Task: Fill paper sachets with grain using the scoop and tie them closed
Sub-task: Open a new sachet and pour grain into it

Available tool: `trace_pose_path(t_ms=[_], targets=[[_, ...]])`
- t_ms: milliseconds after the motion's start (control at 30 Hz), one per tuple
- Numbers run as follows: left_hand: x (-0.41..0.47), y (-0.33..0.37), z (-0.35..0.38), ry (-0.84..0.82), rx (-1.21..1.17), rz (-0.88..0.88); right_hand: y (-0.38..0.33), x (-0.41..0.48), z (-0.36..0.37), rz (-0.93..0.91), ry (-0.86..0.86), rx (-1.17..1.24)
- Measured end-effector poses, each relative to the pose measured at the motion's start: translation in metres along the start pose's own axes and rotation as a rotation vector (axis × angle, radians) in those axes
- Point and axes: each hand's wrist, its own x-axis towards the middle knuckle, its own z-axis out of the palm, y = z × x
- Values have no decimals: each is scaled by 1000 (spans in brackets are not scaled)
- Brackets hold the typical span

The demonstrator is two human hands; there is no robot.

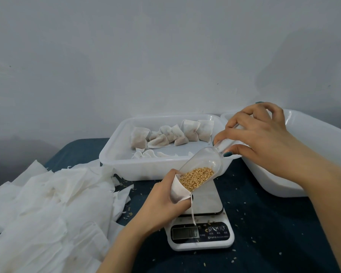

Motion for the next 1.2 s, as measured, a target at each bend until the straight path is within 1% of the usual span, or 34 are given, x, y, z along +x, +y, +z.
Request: trace_pose_path(t_ms=[400,667,800,967,1100,1200], targets=[[0,1,-1,32,-24,25,-2,1,-7,7,26,-39],[0,2,-3,58,-27,39,7,-6,-1,27,60,-7],[-1,4,-4,73,-39,48,17,-13,9,64,34,59],[-1,7,-6,101,-73,68,19,-22,20,197,-46,249],[-2,9,-7,142,-109,93,13,-32,31,273,-42,424],[-2,9,-8,205,-122,98,10,-40,38,331,-31,504]])
